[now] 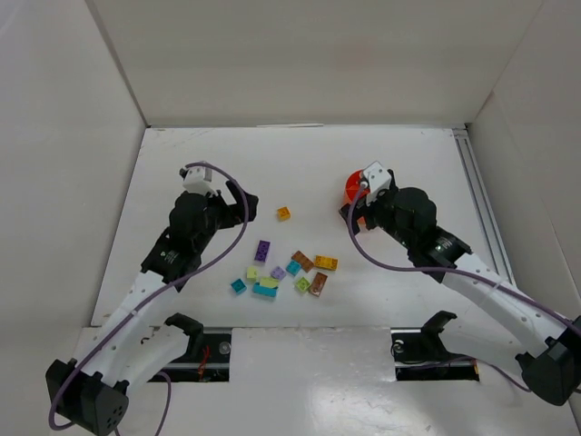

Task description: Sort the legos into containers by color

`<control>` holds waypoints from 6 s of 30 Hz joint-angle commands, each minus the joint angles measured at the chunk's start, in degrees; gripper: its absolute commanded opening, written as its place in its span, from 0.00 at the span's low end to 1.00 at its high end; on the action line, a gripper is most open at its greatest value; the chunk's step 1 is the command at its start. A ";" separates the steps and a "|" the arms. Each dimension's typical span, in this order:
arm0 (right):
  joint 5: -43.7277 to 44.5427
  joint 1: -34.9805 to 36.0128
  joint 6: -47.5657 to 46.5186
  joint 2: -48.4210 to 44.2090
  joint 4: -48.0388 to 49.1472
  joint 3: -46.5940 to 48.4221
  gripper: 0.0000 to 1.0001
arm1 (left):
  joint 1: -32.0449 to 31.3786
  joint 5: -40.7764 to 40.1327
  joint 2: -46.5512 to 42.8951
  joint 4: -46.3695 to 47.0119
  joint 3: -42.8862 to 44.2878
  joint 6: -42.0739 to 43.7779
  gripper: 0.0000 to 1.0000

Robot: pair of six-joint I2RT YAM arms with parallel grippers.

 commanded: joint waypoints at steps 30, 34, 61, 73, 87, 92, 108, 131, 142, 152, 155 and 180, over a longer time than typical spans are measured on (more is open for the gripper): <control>2.00 13.21 7.95 21.56 -5.03 4.68 0.88 | -0.89 5.52 3.86 -1.11 -8.08 -9.64 1.00; 8.57 13.21 18.14 29.30 -4.52 11.82 0.89 | -1.41 1.83 1.15 -2.18 -9.56 -12.80 1.00; 12.73 10.49 31.35 66.13 -0.12 40.83 0.70 | -1.42 -3.55 -7.29 -6.40 -12.91 -19.31 1.00; 16.33 10.49 28.63 66.67 0.40 41.37 0.31 | -1.42 -3.47 -7.29 -6.93 -12.91 -18.78 1.00; 12.48 6.72 19.13 41.37 4.98 25.39 0.13 | -1.42 4.62 -4.05 -2.80 -12.91 -14.22 1.00; 11.94 0.30 17.99 29.34 3.58 16.68 0.12 | -1.42 5.94 -1.24 -0.69 -12.91 -13.60 1.00; 19.50 -8.06 19.13 26.14 -9.88 15.43 0.13 | -1.42 7.00 2.98 1.16 -12.38 -11.93 1.00; 23.10 -4.81 23.62 27.47 -8.65 15.79 0.22 | -1.42 7.00 3.08 0.63 -11.33 -11.93 1.00; 25.12 -4.19 25.72 29.31 -8.65 16.32 0.23 | -1.42 7.00 3.08 0.63 -11.33 -11.93 1.00; 26.44 -3.13 29.33 32.30 -8.03 17.90 0.33 | -1.42 7.00 3.08 0.63 -11.33 -11.93 1.00; 28.28 -3.13 31.52 32.30 -8.56 17.90 0.33 | -1.42 7.00 3.08 0.63 -11.33 -11.93 1.00; 26.45 0.64 22.68 26.95 -7.60 17.21 0.70 | -1.42 7.70 3.08 0.10 -10.80 -11.40 1.00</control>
